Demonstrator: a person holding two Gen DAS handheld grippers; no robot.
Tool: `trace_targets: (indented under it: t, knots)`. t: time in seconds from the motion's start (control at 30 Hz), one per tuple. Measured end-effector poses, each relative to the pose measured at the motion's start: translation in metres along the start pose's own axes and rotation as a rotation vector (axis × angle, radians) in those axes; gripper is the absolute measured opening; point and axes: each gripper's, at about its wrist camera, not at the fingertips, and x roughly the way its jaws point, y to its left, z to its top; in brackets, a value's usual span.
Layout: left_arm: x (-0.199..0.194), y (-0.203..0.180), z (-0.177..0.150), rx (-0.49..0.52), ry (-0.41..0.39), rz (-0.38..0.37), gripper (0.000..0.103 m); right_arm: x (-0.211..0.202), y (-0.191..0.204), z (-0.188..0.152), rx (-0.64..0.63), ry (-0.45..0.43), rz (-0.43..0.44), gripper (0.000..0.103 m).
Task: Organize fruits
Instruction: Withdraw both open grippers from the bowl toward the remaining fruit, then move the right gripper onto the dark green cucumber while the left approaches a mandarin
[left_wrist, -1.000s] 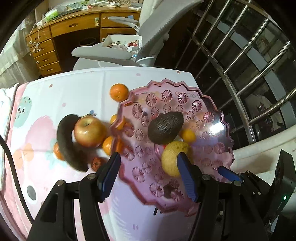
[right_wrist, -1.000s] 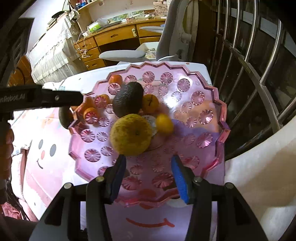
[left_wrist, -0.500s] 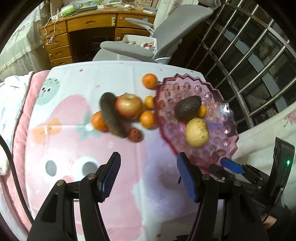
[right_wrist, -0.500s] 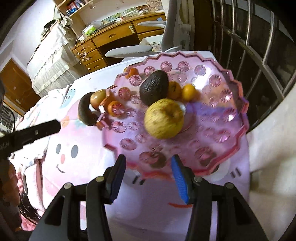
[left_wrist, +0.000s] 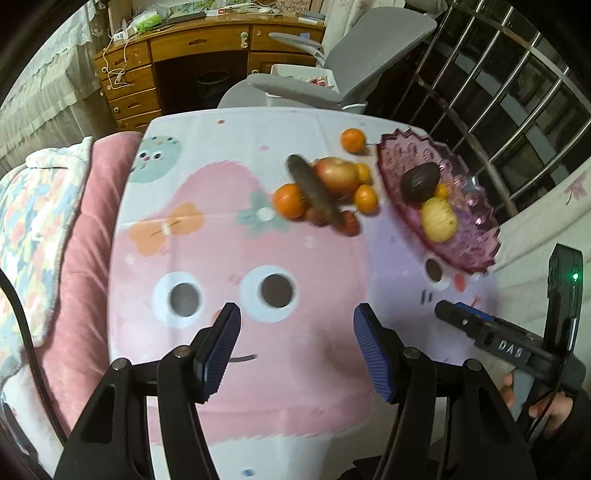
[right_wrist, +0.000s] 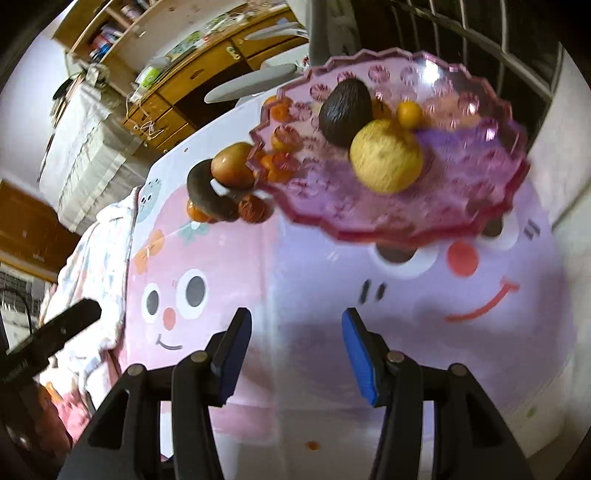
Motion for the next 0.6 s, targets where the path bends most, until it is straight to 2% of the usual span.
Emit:
trace_targets:
  t: [0.17, 0.33, 0.6]
  knots:
    - [-0.005, 0.029, -0.003, 0.034, 0.013, 0.017, 0.065, 0.007, 0.021, -0.016, 0.068, -0.012, 0.006, 0.051]
    - [-0.004, 0.048, 0.002, 0.066, 0.017, 0.019, 0.069, 0.015, 0.039, -0.026, 0.083, -0.013, -0.001, 0.051]
    - [0.013, 0.057, 0.030, 0.123, 0.018, 0.013, 0.072, 0.023, 0.064, -0.019, -0.040, -0.023, -0.033, 0.051]
